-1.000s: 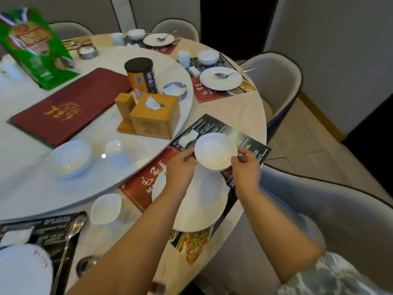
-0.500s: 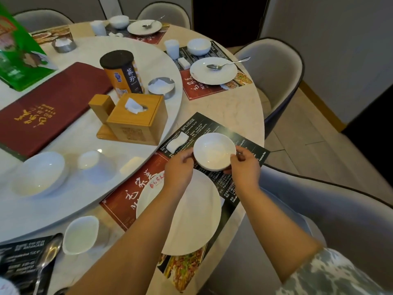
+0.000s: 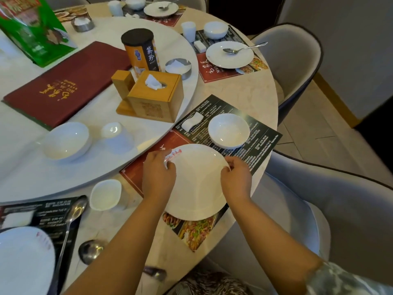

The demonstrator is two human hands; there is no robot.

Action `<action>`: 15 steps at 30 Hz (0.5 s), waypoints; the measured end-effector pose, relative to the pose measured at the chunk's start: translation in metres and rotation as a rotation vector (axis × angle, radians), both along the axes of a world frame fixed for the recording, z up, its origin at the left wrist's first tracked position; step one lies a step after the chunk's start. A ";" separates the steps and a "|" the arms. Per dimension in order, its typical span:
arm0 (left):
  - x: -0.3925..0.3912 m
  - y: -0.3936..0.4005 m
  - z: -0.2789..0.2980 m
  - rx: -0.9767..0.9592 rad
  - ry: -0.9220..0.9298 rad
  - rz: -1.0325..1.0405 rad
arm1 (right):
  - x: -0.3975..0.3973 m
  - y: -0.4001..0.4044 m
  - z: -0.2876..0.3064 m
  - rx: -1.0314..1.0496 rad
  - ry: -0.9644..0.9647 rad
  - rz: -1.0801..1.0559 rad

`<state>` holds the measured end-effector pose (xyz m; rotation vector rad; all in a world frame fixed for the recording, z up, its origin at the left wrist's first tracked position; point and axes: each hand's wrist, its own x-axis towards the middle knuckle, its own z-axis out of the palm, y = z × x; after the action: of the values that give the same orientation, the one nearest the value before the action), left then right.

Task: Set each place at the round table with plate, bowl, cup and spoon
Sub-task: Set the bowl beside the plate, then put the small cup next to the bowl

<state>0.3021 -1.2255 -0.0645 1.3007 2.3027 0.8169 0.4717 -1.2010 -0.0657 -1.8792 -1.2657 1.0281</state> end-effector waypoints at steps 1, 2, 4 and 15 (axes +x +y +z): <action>-0.001 -0.001 0.001 -0.005 0.000 -0.003 | -0.001 -0.001 0.000 0.002 -0.008 -0.003; -0.002 -0.002 0.002 -0.014 0.006 -0.002 | -0.001 -0.004 -0.001 0.003 -0.021 -0.006; -0.005 -0.005 0.004 -0.026 0.003 -0.003 | -0.003 -0.009 -0.002 0.009 -0.039 -0.013; -0.028 -0.060 0.043 0.234 -0.073 -0.051 | -0.045 -0.066 0.022 0.217 -0.286 0.217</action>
<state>0.2740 -1.2858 -0.0213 1.3940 2.1588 1.1238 0.4268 -1.2667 -0.0439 -1.7932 -1.7047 0.7073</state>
